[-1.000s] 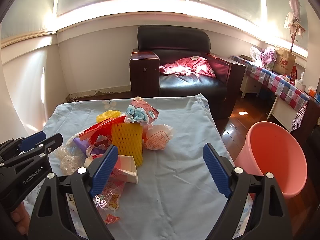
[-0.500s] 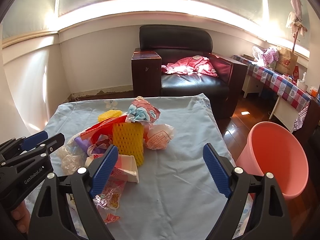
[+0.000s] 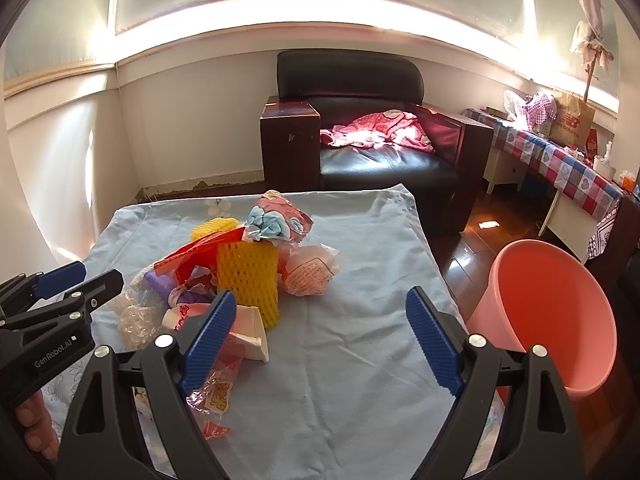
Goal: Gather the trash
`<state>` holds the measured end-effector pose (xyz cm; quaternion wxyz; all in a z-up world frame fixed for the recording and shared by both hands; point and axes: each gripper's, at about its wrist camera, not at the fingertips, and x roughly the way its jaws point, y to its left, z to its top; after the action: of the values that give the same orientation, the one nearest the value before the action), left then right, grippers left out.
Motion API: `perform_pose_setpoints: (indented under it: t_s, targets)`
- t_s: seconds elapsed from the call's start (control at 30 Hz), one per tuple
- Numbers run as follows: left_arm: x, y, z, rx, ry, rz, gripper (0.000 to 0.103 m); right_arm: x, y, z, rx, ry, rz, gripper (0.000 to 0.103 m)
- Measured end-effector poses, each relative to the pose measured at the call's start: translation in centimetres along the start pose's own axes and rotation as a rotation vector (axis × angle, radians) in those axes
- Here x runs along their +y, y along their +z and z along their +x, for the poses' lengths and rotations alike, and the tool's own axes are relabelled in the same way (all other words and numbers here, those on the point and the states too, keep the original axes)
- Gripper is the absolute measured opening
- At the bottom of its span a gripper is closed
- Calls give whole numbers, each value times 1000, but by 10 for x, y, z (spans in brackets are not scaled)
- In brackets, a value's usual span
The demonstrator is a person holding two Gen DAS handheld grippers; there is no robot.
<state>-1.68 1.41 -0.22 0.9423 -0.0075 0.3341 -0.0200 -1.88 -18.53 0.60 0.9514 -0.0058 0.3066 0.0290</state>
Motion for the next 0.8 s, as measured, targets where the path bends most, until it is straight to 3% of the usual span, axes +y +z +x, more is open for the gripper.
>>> perform_pose_setpoints:
  t_s: [0.07, 0.4, 0.6, 0.8]
  targets:
    - [5, -1, -4, -1, -22, 0, 57, -3, -1, 0, 8, 2, -5, 78]
    - [17, -21, -20, 61, -158, 40, 57, -13, -13, 1, 54, 64, 3, 69]
    - [15, -36, -8, 139, -137, 48, 55, -14, -24, 0, 102, 139, 18, 69]
    - [19, -24, 20, 196, -137, -83, 54, 1, -36, -14, 139, 285, -20, 69]
